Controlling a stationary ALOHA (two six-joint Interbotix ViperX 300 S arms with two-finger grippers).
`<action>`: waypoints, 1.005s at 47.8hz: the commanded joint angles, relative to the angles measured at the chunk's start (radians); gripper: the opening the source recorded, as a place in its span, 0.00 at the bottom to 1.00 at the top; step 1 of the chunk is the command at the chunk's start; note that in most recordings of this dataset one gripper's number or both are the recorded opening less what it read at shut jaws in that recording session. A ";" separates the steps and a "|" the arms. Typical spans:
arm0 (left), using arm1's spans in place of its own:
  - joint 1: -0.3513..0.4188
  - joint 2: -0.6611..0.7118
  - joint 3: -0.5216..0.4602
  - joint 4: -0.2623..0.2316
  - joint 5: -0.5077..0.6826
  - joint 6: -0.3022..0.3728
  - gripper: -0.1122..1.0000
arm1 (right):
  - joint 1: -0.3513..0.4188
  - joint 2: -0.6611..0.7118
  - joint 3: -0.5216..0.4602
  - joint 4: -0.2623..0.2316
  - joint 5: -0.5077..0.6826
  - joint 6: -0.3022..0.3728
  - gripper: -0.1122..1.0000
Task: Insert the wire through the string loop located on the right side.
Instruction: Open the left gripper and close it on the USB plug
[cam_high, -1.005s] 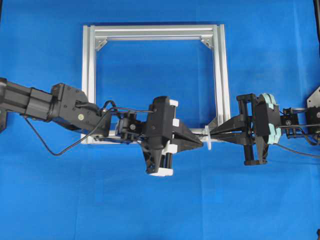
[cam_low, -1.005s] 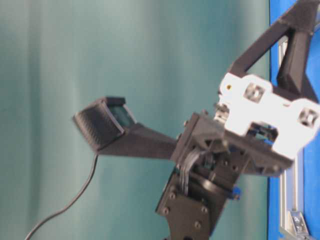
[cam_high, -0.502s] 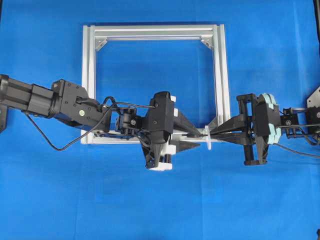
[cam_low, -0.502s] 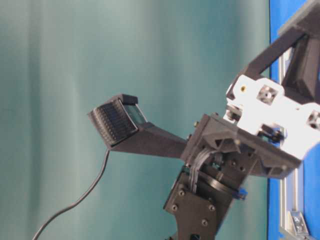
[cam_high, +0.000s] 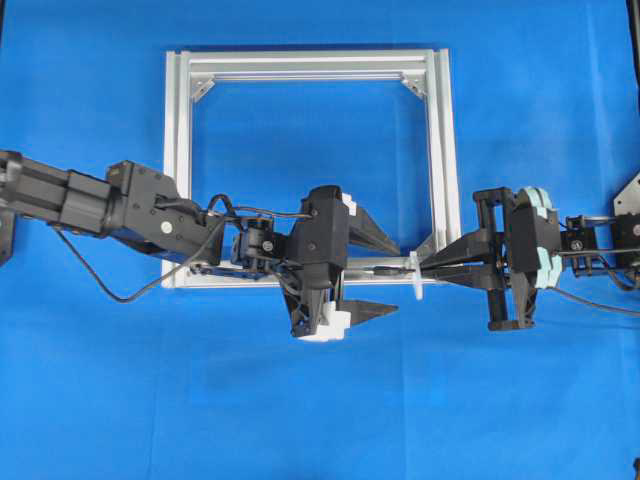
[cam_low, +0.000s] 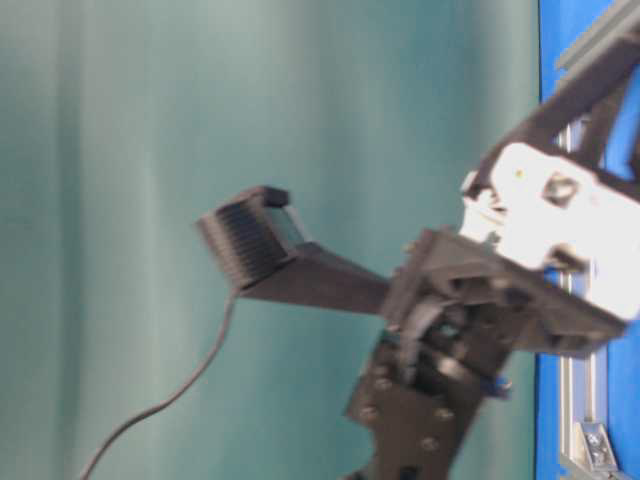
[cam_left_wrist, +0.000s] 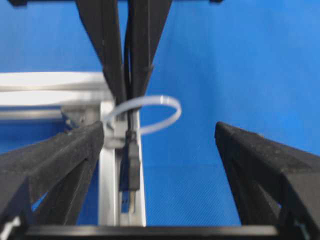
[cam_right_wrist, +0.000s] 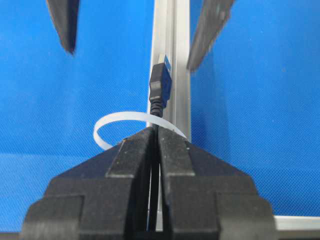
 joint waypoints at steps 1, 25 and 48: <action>0.012 0.014 -0.014 0.003 -0.012 0.002 0.89 | -0.002 -0.018 -0.005 0.003 -0.008 -0.002 0.08; 0.021 0.048 -0.014 0.003 -0.025 0.002 0.89 | -0.002 -0.018 -0.005 0.003 -0.005 -0.002 0.08; 0.020 0.046 -0.014 0.003 -0.025 0.002 0.88 | -0.002 -0.017 -0.006 0.003 -0.005 -0.002 0.08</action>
